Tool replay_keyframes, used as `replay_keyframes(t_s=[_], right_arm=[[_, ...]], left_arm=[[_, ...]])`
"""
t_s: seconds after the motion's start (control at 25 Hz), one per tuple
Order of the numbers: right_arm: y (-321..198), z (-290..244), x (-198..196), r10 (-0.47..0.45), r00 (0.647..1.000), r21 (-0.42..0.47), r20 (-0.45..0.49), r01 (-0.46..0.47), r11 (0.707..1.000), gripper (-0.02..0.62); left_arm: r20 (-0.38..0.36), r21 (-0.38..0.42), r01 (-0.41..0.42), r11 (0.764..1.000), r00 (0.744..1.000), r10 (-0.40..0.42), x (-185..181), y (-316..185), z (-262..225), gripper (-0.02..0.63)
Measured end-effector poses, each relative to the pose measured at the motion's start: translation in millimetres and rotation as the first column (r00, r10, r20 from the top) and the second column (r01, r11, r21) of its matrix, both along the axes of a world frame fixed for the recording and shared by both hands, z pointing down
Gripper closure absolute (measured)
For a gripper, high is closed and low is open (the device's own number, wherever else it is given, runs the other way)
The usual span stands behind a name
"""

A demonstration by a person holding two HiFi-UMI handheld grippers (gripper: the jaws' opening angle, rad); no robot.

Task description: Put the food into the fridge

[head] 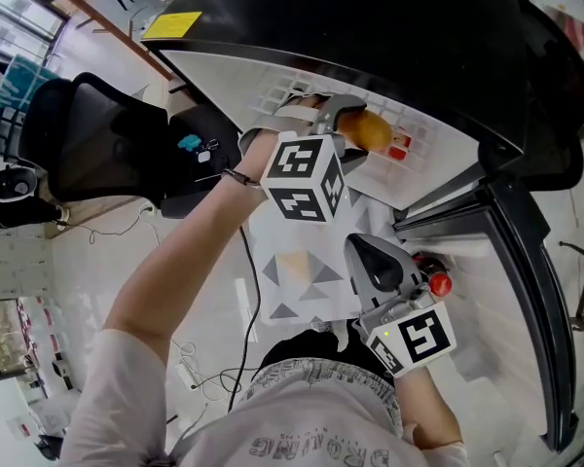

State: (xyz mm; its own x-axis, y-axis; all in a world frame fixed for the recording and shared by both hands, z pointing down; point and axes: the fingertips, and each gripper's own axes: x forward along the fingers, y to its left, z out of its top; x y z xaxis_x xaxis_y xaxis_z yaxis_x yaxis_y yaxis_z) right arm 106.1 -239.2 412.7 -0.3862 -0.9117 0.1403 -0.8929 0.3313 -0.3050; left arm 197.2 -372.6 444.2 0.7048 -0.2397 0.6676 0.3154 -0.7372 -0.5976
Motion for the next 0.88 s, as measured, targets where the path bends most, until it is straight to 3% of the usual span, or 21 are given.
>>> replay_keyframes(t_s=[0.36, 0.56, 0.88], right_arm=[[6.6, -6.8, -8.9, -0.008, 1.0, 0.006, -0.016, 0.008, 1.0, 0.594], [12.1, -12.6, -14.1, -0.008, 1.0, 0.011, -0.028, 0.009, 1.0, 0.594], [25.9, -28.9, -12.3, 0.016, 0.998, 0.031, -0.056, -0.014, 0.999, 0.594]], left_arm=[[-0.038, 0.003, 0.017, 1.0, 0.999, -0.017, -10.9, 8.1, -12.9, 0.288], [-0.134, -0.042, 0.059, 0.997, 0.989, -0.064, -23.7, 19.2, -36.6, 0.295], [-0.276, -0.149, 0.134, 0.98, 0.946, -0.172, -56.9, 43.9, -64.2, 0.333]])
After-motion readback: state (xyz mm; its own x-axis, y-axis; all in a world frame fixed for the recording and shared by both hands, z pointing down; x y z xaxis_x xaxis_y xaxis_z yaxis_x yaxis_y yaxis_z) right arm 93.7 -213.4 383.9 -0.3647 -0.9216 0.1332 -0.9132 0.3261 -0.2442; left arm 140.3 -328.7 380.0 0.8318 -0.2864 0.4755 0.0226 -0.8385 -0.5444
